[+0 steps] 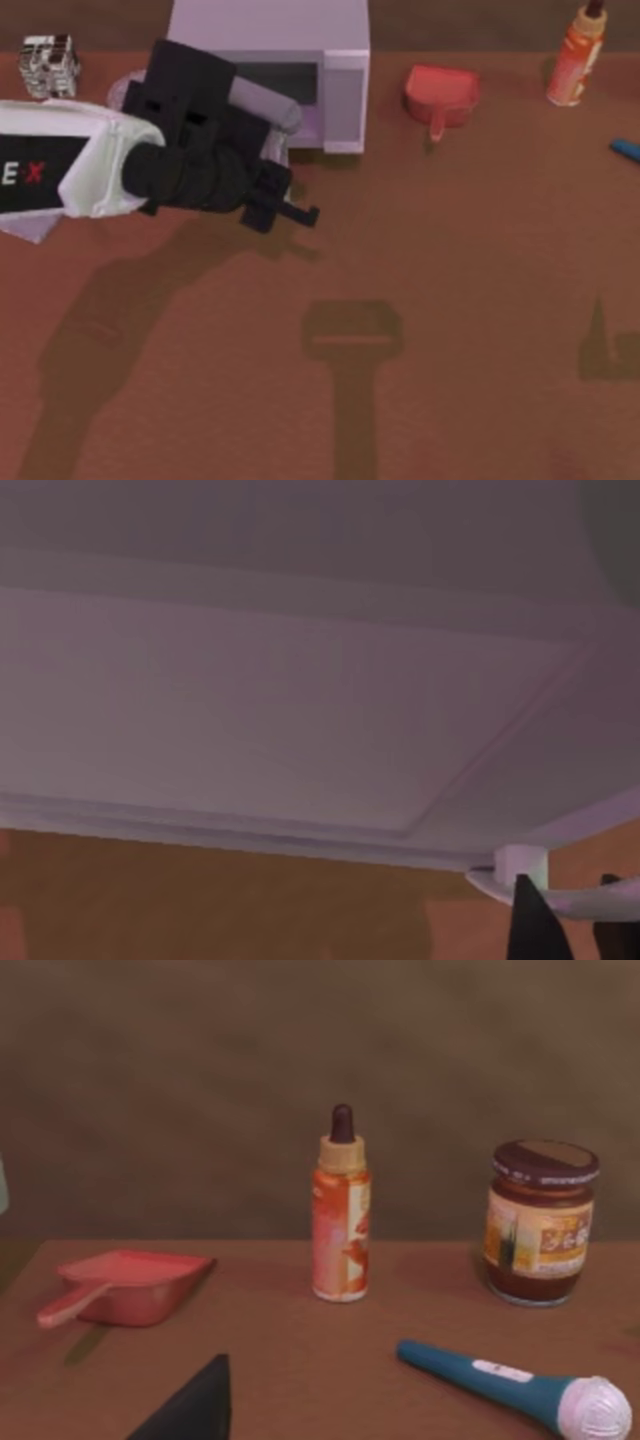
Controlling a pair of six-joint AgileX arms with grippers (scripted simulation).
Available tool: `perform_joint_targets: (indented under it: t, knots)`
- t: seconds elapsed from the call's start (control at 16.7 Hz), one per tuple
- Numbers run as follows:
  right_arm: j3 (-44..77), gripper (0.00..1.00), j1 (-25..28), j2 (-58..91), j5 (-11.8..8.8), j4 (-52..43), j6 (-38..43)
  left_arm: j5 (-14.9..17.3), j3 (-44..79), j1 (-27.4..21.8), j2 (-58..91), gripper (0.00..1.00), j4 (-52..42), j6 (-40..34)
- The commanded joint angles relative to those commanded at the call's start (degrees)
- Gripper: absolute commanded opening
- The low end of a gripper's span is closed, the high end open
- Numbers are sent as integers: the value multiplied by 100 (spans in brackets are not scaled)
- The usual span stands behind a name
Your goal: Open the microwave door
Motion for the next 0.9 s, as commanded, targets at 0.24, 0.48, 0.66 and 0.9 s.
perform_joint_targets:
  t: [0.24,0.48,0.66,0.9]
  knots:
    - [0,100,0,0,0,0,0,93,-34,-9,-12,0,-15,40]
    - [0,100,0,0,0,0,0,249,-109,118,-97,0,-21,287]
    - [0,100,0,0,0,0,0,277,-128,140,-105,0,-28,332]
    - [0,100,0,0,0,0,0,277,-128,140,-105,0,-28,332]
